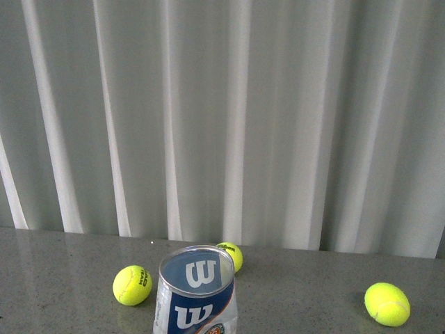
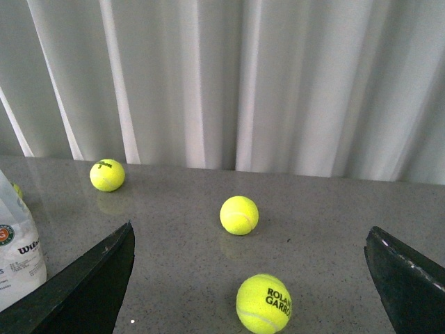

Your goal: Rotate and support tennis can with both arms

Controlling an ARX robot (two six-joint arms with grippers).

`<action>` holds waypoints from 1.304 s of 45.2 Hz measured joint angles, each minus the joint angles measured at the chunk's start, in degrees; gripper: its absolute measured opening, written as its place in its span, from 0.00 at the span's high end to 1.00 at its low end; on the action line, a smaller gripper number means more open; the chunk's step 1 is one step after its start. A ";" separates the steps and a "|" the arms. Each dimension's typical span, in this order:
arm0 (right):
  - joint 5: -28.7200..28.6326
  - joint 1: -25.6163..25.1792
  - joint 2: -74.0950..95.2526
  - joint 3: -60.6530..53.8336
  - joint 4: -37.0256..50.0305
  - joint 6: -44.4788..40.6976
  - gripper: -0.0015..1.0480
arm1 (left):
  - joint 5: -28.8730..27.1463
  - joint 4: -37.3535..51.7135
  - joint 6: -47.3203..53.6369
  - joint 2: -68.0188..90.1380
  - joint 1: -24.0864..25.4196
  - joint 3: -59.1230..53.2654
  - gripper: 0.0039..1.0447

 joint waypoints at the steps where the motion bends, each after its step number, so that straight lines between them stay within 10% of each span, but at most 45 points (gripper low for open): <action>1: 0.00 0.00 0.00 0.00 0.00 0.00 0.07 | 0.02 -0.46 0.00 -0.59 0.02 -0.15 0.97; 59: -0.02 0.00 0.00 0.00 0.00 -0.02 0.07 | 0.22 -29.46 0.15 -32.70 0.02 -1.33 0.97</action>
